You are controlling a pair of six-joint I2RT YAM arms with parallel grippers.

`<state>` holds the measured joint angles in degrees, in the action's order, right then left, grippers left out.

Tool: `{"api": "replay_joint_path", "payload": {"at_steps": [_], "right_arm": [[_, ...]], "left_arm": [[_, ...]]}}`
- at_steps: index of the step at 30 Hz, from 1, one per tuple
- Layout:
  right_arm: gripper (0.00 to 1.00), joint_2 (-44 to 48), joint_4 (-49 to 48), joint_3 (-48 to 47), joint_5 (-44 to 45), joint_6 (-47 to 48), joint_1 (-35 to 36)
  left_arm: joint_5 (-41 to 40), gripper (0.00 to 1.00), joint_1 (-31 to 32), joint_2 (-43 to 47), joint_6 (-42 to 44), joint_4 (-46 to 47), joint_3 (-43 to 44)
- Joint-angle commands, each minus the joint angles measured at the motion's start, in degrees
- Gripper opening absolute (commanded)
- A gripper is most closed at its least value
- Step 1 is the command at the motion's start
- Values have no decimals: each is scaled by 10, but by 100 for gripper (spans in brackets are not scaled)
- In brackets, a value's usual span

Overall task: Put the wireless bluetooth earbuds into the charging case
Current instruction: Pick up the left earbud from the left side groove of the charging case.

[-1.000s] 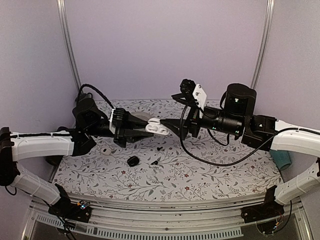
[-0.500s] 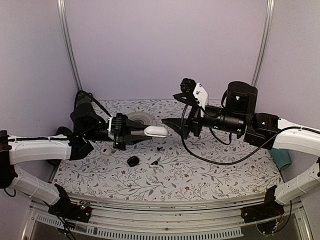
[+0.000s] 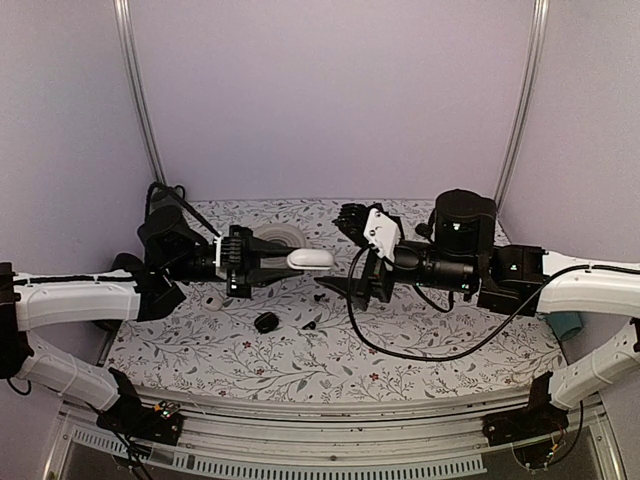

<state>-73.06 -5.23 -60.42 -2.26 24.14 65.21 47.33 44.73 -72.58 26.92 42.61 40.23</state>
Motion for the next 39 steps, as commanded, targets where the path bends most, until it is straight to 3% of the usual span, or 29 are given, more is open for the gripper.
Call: {"api": "replay_joint_path", "payload": {"at_steps": [1,6,21,31,39], "right_arm": [[94,-29,-12,-29,47,21,2],[94,-30,-30,-41,75,13,2],[94,29,-18,-40,23,-45,-15],[94,38,6,-43,-11,-48,-16],[96,80,-26,31,-26,-15,-7]], "left_arm": [[8,0,10,18,19,-5,7],[15,0,16,25,44,-38,13],[8,0,33,49,105,-113,17],[6,0,38,60,111,-90,3],[28,0,36,48,87,-70,10]]}}
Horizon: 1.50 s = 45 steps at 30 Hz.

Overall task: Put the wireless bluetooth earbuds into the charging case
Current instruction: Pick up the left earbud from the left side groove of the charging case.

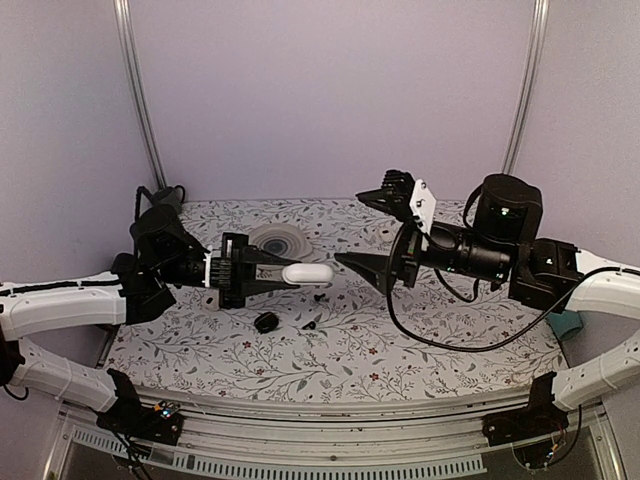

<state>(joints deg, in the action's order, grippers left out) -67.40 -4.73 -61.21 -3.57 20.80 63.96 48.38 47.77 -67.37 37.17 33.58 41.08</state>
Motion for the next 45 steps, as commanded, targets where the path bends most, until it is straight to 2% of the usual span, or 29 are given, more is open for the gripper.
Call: {"api": "replay_joint_path", "payload": {"at_steps": [1,15,30,45], "right_arm": [[96,25,-43,51,-11,32,8],[97,-13,-63,59,-3,95,27],[97,-5,-74,38,19,68,27],[97,2,-60,25,-10,56,27]], "left_arm": [[20,0,5,-6,-17,22,2],[44,0,6,-15,-41,33,14],[57,0,6,-13,-39,20,15],[54,0,4,-17,-40,31,8]]}}
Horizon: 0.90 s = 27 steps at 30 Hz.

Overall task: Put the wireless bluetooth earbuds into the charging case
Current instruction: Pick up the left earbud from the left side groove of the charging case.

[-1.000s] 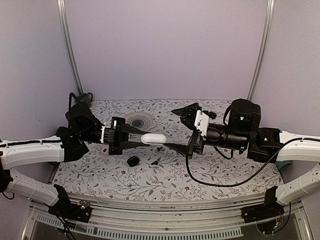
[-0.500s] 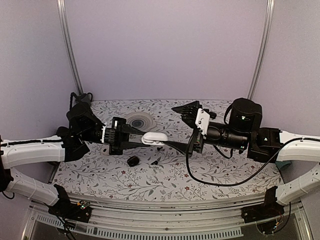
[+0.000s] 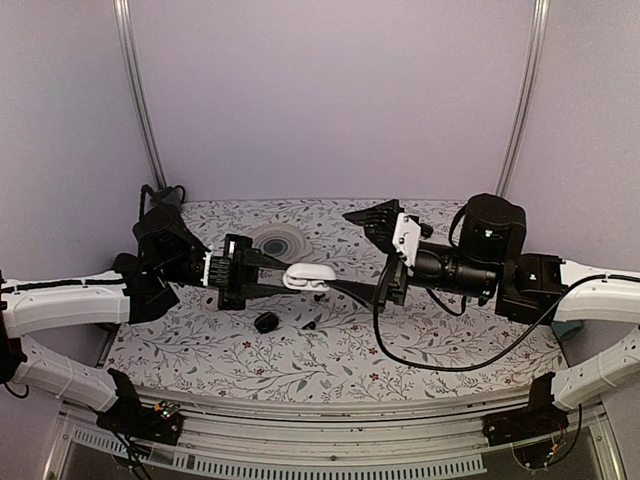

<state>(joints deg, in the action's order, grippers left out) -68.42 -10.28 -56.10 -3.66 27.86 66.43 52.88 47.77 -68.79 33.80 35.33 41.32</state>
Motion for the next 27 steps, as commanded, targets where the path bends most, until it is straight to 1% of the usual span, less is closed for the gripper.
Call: {"api": "replay_joint_path", "payload": {"at_steps": [1,12,27], "right_arm": [[97,12,-4,-27,-11,-16,3],[96,10,9,-38,-17,-36,3],[96,0,17,-43,-14,-33,2]], "left_arm": [[10,0,4,-4,-7,14,6],[15,0,3,-4,4,9,10],[17,0,3,-2,1,10,10]]}}
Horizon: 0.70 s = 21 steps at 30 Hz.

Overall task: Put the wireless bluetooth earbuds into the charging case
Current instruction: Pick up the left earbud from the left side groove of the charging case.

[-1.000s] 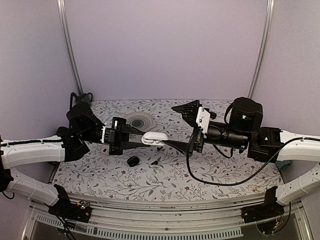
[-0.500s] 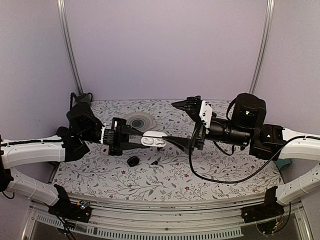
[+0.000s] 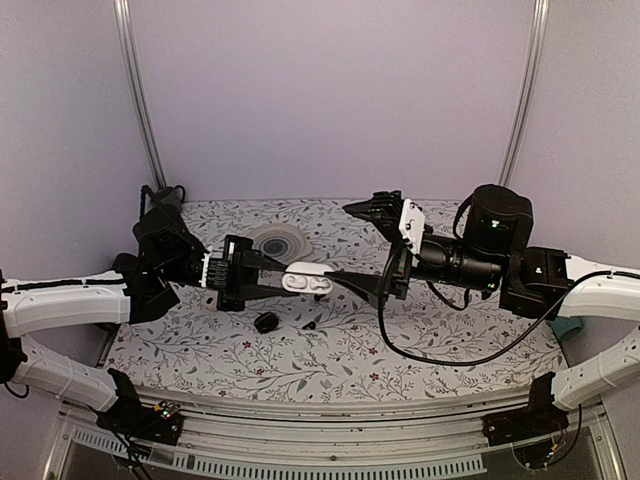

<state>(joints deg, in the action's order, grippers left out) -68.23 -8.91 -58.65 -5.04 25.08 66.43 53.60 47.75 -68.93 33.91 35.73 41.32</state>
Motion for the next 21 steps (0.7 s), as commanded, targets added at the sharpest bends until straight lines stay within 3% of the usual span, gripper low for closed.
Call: {"api": "replay_joint_path", "payload": {"at_steps": [1,21], "right_arm": [[96,-2,4,-18,-1,-5,2],[96,-34,17,-41,-27,3,3]], "left_arm": [[11,0,3,-1,0,6,10],[3,0,4,-14,-41,34,5]]}}
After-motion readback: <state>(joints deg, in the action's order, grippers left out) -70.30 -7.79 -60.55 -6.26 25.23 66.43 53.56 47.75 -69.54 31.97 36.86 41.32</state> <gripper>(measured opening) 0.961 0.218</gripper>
